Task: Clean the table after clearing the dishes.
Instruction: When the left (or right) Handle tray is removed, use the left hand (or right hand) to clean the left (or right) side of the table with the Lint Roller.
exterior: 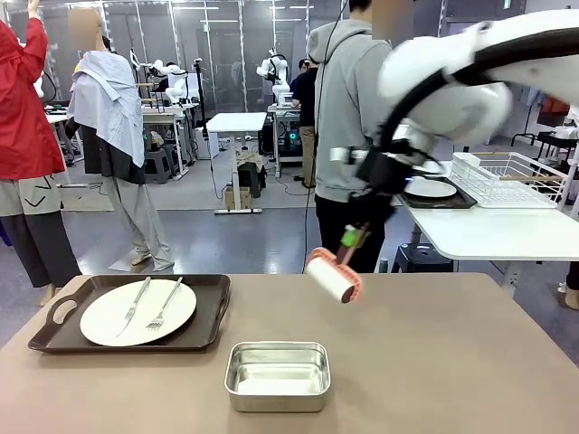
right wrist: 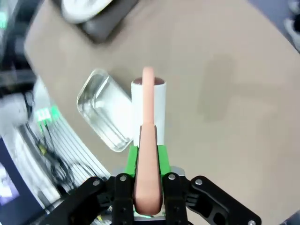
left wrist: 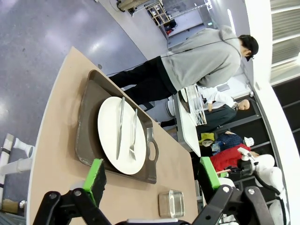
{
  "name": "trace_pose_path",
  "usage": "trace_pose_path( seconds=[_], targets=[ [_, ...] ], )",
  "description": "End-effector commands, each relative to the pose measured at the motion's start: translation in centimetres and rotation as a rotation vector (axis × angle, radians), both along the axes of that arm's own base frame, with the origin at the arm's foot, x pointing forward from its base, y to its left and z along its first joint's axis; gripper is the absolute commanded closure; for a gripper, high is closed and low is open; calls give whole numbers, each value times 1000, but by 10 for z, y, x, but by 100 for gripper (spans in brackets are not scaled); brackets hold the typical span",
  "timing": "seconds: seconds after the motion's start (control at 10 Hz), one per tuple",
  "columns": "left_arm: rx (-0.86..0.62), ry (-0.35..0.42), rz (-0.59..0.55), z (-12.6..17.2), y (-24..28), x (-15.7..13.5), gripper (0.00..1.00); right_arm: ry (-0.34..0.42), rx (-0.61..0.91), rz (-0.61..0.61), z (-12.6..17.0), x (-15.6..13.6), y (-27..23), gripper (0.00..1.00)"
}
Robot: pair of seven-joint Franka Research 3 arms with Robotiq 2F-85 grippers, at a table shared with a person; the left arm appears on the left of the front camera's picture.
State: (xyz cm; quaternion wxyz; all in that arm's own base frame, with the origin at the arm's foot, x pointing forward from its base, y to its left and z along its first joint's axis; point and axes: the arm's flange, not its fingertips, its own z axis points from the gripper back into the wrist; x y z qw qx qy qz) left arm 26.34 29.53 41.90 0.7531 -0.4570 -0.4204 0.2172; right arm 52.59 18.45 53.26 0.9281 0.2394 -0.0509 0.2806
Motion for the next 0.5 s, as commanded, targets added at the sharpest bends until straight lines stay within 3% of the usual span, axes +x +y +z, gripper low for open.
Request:
trace_pose_path(
  seconds=[0.0, 0.1, 0.4],
  targets=[
    [-10, -18, 0, 1, 2, -1, 0, -4, 122, -259, -43, -25, -49, 100],
    [-10, -18, 0, 1, 2, -1, 0, 40, 236, -328, -65, -24, -67, 100],
    [-10, -18, 0, 1, 2, -1, 0, 94, 267, -435, -109, -16, -82, 100]
  ],
)
